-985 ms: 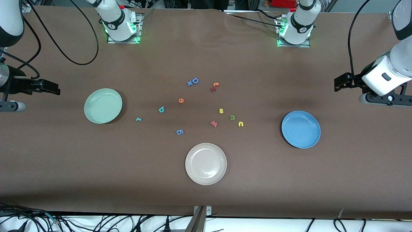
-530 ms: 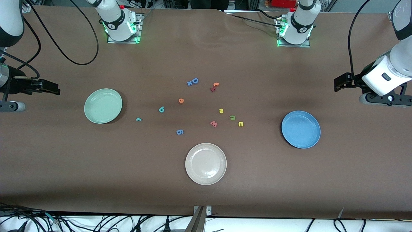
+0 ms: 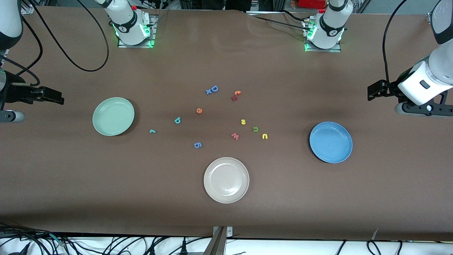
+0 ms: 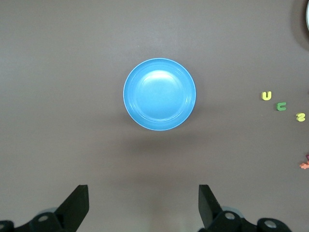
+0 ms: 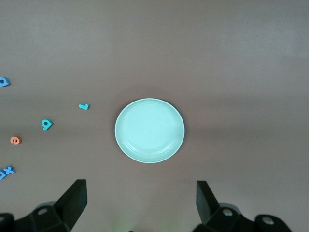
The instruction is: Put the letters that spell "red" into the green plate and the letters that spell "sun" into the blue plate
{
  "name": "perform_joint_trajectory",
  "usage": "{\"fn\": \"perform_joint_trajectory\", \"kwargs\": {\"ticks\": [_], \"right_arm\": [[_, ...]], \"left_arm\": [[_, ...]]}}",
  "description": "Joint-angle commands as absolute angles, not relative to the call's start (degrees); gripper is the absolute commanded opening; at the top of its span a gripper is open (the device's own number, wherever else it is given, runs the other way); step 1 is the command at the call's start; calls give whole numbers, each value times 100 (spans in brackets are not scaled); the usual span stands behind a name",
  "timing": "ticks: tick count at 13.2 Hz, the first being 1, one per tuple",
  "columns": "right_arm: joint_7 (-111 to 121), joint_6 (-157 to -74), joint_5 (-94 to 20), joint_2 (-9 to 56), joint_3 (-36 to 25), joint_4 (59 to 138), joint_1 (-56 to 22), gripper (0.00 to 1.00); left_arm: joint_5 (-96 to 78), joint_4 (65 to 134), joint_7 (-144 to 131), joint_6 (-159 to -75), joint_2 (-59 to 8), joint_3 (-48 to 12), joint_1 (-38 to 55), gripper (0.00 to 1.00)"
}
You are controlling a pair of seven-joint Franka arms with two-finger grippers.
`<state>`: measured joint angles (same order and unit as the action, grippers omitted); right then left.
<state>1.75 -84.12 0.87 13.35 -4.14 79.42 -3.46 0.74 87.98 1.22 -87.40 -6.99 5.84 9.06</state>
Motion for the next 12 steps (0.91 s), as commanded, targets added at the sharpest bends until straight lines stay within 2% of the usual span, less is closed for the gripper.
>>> {"fn": "perform_joint_trajectory", "kwargs": {"ticks": [1, 6, 12], "right_arm": [[-296, -8507, 44, 1459, -378, 7901, -579, 100], [-2316, -8727, 9, 1836, -369, 7928, -1562, 99], [-3302, -9886, -263, 2662, -360, 7963, -2617, 100]], "left_arm": [[-44, 8684, 202, -8640, -729, 615, 923, 100], [-44, 8684, 202, -8640, -729, 615, 923, 100], [-44, 8684, 202, -8631, -729, 615, 923, 100]]}}
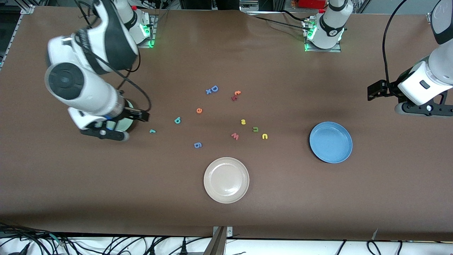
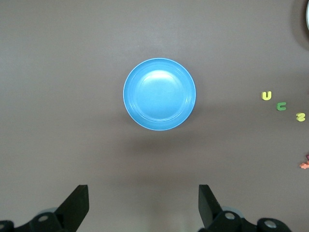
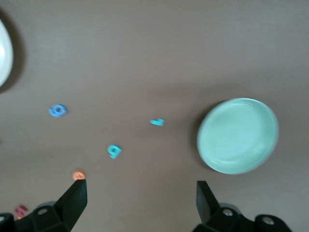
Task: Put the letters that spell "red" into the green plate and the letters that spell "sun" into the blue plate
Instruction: 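Reach the right gripper down toward the orange letter e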
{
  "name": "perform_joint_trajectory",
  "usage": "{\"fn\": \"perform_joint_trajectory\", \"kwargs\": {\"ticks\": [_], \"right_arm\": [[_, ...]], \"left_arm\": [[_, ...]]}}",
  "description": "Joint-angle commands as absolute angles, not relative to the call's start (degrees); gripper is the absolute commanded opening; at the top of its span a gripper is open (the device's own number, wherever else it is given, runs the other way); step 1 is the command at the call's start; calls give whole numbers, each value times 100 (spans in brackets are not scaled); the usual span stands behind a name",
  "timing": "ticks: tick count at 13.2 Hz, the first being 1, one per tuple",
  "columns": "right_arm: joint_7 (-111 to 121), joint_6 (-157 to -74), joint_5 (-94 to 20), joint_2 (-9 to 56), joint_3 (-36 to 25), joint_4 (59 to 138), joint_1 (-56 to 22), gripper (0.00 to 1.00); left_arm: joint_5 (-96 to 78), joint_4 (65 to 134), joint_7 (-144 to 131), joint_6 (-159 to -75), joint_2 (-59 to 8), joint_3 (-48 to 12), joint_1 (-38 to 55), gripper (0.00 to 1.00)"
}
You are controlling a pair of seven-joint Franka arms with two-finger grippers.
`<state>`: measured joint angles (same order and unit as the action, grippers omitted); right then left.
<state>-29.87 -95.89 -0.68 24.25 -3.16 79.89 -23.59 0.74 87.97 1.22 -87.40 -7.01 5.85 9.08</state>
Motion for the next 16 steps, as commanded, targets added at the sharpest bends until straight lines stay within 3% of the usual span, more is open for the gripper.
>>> {"fn": "perform_joint_trajectory", "kwargs": {"ticks": [1, 4, 7, 16], "right_arm": [[-3531, -10097, -298, 2785, -360, 7980, -2811, 100], [-3692, -10686, -342, 3005, -352, 8278, -3190, 100], [-3402, -10993, -387, 3023, 26, 8910, -3190, 99], [-3472, -13436, -395, 3032, 580, 10967, -3190, 99]], "left_arm": [[-44, 8684, 202, -8631, -729, 615, 923, 100], [-44, 8684, 193, -8631, -729, 615, 993, 100], [-44, 8684, 202, -8631, -729, 624, 976, 100], [-44, 8701, 202, -8622, -738, 589, 1081, 100]]}}
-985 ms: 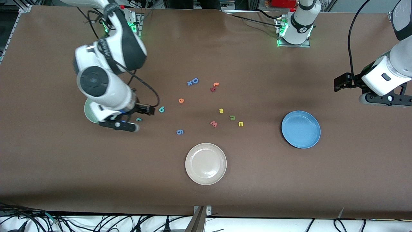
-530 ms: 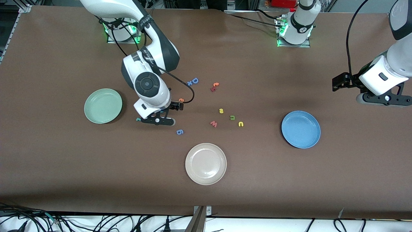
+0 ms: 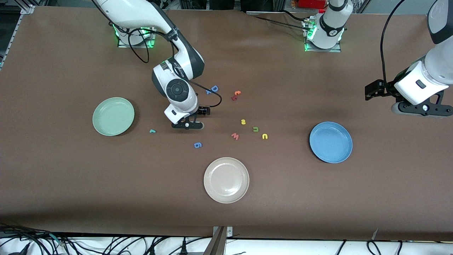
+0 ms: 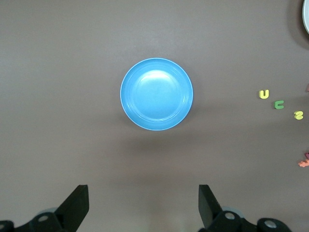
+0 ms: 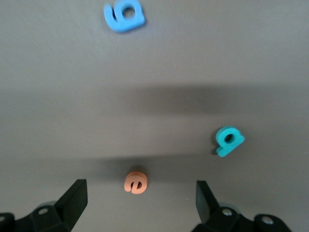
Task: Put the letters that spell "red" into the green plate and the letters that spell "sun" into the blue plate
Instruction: 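Grasp the orange e with the right gripper while the left gripper advances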
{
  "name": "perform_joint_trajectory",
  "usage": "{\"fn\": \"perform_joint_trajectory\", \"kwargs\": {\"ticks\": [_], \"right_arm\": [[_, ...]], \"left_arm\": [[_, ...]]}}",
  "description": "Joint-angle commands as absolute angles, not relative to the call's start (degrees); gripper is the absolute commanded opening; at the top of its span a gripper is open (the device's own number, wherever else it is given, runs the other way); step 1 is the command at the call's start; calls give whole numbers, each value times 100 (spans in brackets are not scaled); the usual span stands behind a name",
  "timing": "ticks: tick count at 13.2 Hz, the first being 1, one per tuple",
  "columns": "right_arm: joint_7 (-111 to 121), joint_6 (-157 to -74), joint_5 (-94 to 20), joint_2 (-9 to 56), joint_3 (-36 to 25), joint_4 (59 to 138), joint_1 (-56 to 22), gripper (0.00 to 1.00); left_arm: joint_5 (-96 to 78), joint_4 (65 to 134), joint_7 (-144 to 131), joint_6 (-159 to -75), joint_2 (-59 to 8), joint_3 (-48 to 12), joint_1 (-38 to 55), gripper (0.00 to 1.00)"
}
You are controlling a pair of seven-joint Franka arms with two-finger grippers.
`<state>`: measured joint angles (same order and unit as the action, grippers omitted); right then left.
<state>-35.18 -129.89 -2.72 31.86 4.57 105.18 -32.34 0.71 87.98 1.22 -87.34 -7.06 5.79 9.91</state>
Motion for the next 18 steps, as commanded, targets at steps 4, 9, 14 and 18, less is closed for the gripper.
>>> {"fn": "perform_joint_trajectory", "kwargs": {"ticks": [4, 9, 14, 18], "right_arm": [[-3700, -13921, -387, 3234, 721, 11030, -3199, 95], [-3753, -14019, -387, 3348, 721, 11039, -3225, 69], [-3779, -14019, -387, 3384, 721, 11039, -3226, 64], [-3771, -14001, -387, 3375, 721, 11091, -3226, 52]], "left_arm": [[-192, 8745, 202, -8535, -747, 580, 1055, 100], [-334, 8763, 141, -8429, -765, 589, 1081, 100], [-325, 8719, 132, -8429, -940, 536, 1370, 100], [-465, 8692, -18, -8534, -1273, 536, 1512, 100]]}}
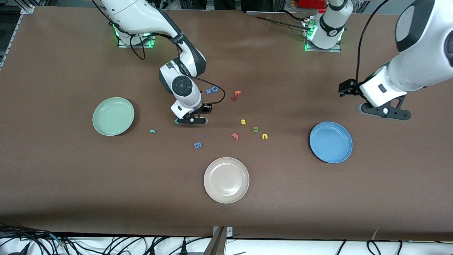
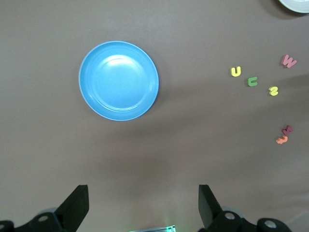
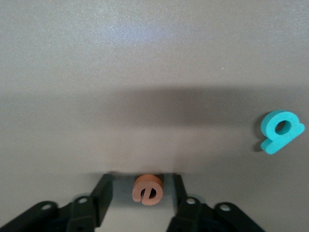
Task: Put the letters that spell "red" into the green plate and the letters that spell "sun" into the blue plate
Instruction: 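Grasp the orange e with the right gripper while the left gripper advances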
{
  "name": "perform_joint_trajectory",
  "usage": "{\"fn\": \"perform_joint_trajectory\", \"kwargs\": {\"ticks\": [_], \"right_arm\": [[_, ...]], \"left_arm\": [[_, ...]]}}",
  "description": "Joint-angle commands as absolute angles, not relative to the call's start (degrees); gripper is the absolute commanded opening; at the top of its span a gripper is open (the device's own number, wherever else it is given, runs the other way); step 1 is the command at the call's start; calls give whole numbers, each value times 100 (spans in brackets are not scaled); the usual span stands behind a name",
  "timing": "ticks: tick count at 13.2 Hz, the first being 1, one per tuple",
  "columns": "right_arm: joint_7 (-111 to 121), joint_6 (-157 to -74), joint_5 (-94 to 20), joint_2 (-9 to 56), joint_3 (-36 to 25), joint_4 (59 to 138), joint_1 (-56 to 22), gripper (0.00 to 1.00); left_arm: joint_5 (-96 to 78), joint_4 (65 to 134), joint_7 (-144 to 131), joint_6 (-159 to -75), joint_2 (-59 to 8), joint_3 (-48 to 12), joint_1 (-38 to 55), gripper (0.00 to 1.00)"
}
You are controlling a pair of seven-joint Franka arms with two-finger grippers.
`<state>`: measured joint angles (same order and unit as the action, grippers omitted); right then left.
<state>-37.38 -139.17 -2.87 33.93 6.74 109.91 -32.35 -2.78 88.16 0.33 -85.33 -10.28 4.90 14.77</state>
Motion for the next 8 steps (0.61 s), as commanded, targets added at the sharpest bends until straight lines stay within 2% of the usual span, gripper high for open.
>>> {"fn": "perform_joint_trajectory", "kwargs": {"ticks": [1, 4, 5, 8], "right_arm": [[-3771, -14001, -387, 3375, 721, 11092, -3217, 42], [-3771, -14001, -387, 3375, 721, 11092, -3226, 8], [-3771, -14001, -387, 3375, 721, 11092, -3226, 0], [-3753, -13949, -387, 3296, 712, 11074, -3217, 0]], "left_arm": [[-605, 8684, -44, -8656, -1379, 536, 1512, 100], [-704, 8684, -141, -9026, -1555, 527, 1634, 100], [-703, 8684, -141, -9070, -1651, 536, 1774, 100], [-694, 8701, -220, -9456, -1819, 527, 1802, 100]]}}
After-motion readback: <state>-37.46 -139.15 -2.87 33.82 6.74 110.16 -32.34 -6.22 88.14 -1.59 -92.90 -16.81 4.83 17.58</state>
